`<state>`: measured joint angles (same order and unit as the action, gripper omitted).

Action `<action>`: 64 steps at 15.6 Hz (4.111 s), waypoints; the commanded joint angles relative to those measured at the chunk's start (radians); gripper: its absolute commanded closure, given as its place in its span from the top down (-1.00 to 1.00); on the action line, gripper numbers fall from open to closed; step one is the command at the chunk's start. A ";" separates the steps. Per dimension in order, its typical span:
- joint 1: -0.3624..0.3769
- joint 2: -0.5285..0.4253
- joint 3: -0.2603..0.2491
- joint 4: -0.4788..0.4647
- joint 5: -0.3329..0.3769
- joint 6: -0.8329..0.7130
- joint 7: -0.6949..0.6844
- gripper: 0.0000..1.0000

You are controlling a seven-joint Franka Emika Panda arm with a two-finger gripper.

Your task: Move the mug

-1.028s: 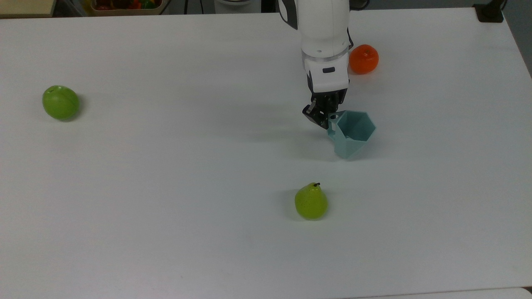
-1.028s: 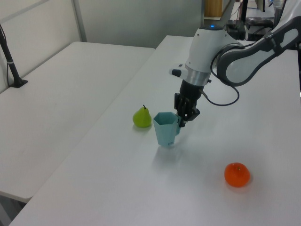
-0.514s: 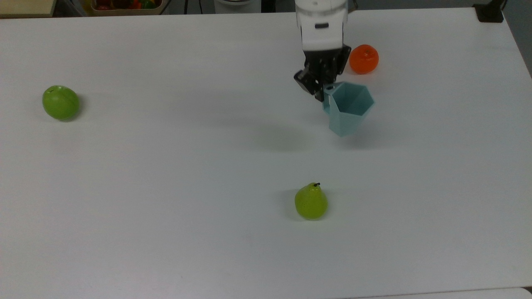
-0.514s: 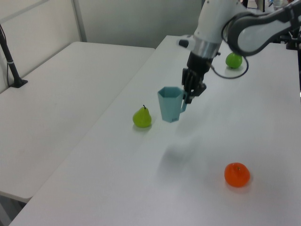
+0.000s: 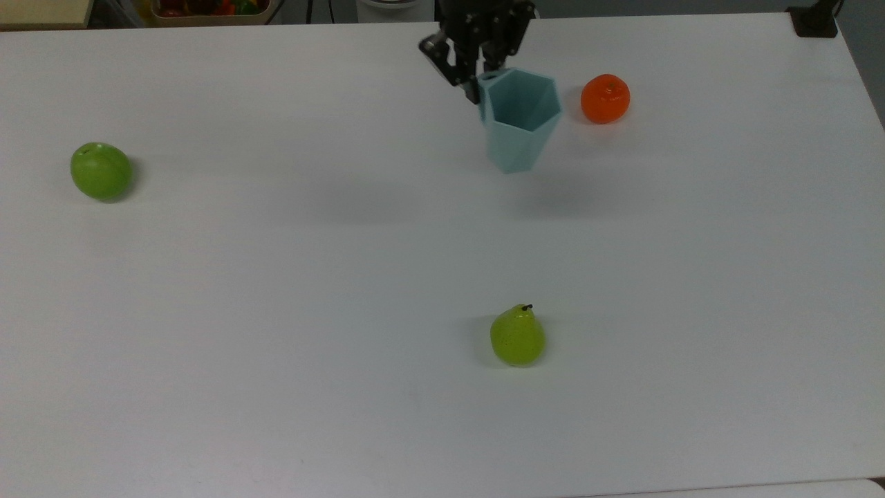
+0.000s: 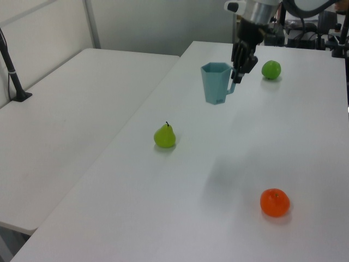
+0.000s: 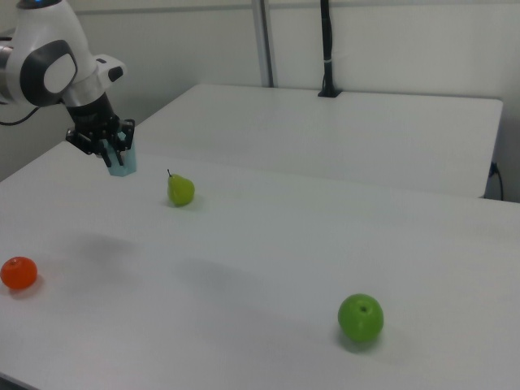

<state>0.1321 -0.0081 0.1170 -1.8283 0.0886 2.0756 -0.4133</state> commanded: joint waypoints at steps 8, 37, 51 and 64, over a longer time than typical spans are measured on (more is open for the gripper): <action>-0.003 -0.139 -0.218 -0.133 0.014 -0.152 0.010 -1.00; -0.045 0.020 -0.333 -0.436 -0.112 0.242 0.054 -0.35; -0.034 -0.036 -0.238 -0.137 -0.078 -0.259 0.298 1.00; -0.042 -0.015 -0.162 0.198 -0.024 -0.378 0.420 1.00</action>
<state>0.0906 -0.0374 -0.0361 -1.6589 0.0295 1.6493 0.0579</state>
